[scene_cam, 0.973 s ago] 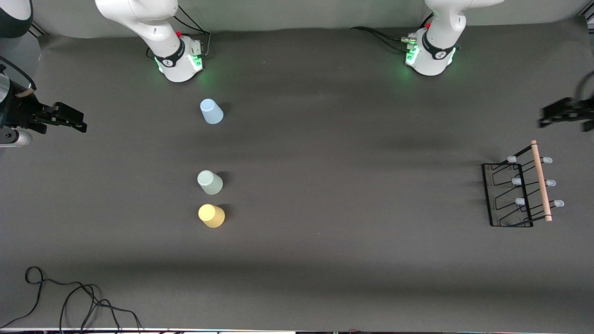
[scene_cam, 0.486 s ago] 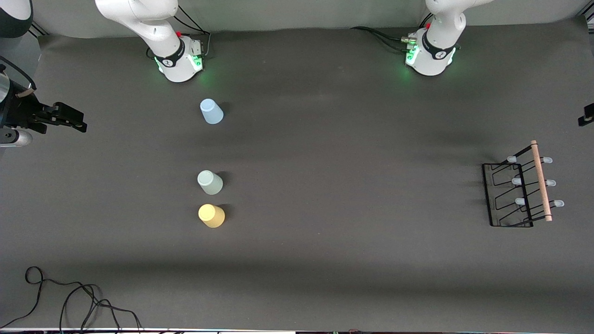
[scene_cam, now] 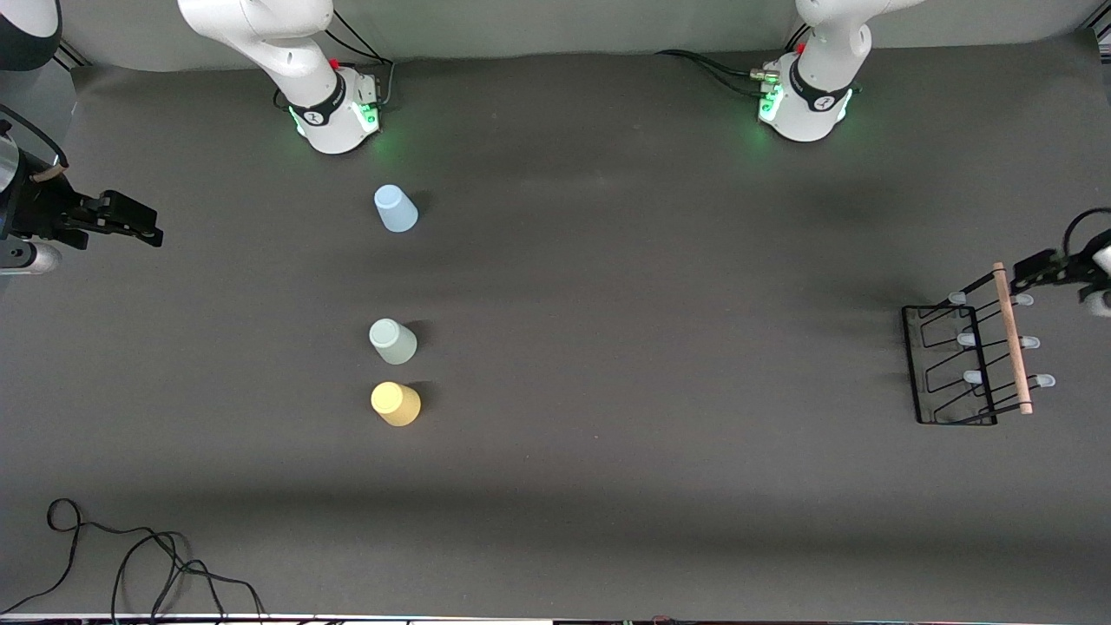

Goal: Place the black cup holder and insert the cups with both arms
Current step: 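Grasp the wooden rod of the black rack with the left gripper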

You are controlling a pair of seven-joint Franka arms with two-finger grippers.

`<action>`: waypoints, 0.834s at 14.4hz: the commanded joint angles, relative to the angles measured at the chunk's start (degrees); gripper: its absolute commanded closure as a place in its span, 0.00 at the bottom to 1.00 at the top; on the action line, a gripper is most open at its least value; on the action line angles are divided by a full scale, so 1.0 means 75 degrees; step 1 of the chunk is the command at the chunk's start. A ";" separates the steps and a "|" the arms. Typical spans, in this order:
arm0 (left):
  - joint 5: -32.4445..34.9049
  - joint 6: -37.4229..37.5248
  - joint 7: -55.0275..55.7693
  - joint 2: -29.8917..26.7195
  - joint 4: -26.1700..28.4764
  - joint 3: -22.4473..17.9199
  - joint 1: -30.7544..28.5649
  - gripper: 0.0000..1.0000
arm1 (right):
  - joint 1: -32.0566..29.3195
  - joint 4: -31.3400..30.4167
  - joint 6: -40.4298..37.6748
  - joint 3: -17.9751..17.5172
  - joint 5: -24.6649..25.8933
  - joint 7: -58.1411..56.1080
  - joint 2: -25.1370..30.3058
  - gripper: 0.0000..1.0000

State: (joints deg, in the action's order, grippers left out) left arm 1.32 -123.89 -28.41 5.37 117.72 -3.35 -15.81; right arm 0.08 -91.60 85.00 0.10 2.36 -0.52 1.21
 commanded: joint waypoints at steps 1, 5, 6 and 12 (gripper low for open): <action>0.0035 -0.0846 -0.0090 0.0231 0.0509 -0.0046 0.0209 0.00 | -0.0035 -0.0115 -0.0037 -0.0048 0.0025 0.0010 0.0155 0.00; 0.0035 -0.1070 -0.0125 0.0572 0.0487 -0.0046 0.0209 0.02 | -0.0023 -0.0115 -0.0037 -0.0048 0.0025 0.0010 0.0155 0.00; 0.0035 -0.1082 -0.0125 0.0584 0.0464 -0.0046 0.0197 0.14 | -0.0023 -0.0115 -0.0037 -0.0048 0.0014 -0.0001 0.0143 0.00; 0.0035 -0.0930 -0.0079 0.0573 0.0288 -0.0046 0.0209 1.00 | -0.0035 -0.0127 -0.0037 -0.0060 0.0025 -0.0001 0.0155 0.00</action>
State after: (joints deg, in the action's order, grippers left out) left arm 1.34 -131.34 -28.44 10.43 120.42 -3.30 -14.69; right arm 0.09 -91.61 84.94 0.04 2.36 -0.52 1.21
